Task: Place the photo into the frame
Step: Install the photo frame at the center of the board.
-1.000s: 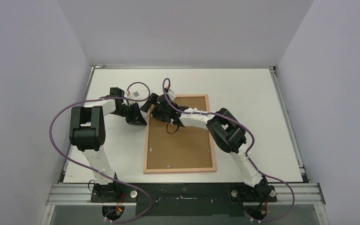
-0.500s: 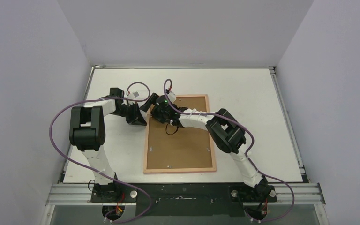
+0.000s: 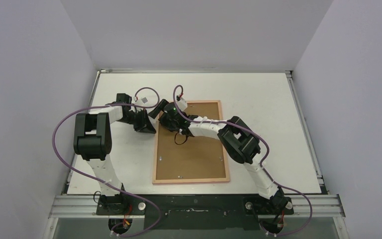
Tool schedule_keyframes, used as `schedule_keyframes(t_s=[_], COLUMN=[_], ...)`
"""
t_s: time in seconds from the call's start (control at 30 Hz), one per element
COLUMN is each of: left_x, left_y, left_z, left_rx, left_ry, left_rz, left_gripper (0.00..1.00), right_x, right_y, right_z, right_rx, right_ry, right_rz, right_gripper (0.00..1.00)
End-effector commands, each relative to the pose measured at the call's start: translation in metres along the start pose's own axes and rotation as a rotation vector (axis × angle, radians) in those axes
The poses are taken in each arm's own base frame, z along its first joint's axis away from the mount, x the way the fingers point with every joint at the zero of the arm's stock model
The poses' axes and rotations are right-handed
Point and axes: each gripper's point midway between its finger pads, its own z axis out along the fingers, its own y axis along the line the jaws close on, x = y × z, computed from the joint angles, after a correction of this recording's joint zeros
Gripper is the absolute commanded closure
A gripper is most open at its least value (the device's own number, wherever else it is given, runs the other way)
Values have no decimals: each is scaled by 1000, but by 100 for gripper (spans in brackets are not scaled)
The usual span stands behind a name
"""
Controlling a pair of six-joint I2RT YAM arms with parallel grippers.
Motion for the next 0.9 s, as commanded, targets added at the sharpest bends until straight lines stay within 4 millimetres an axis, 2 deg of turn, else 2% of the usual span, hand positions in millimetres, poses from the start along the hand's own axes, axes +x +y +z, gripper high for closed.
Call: schedule_keyframes(t_s=[0.0,0.73,0.87], left_x=[7,12,9], left_y=[4,5,4], left_z=[11,13,10], left_rx=[5,3,2], left_ry=[21,49,42], left_rz=[31,49,47], left_gripper=[100,100,100], right_x=[2,-2,-4], right_y=[-6,5,24], right_z=[4,6,-7], right_rx=[13,-59,-104], right_ry=[-29,-82,-65], right_rz=[12,73,41], right_gripper=[10,9,10])
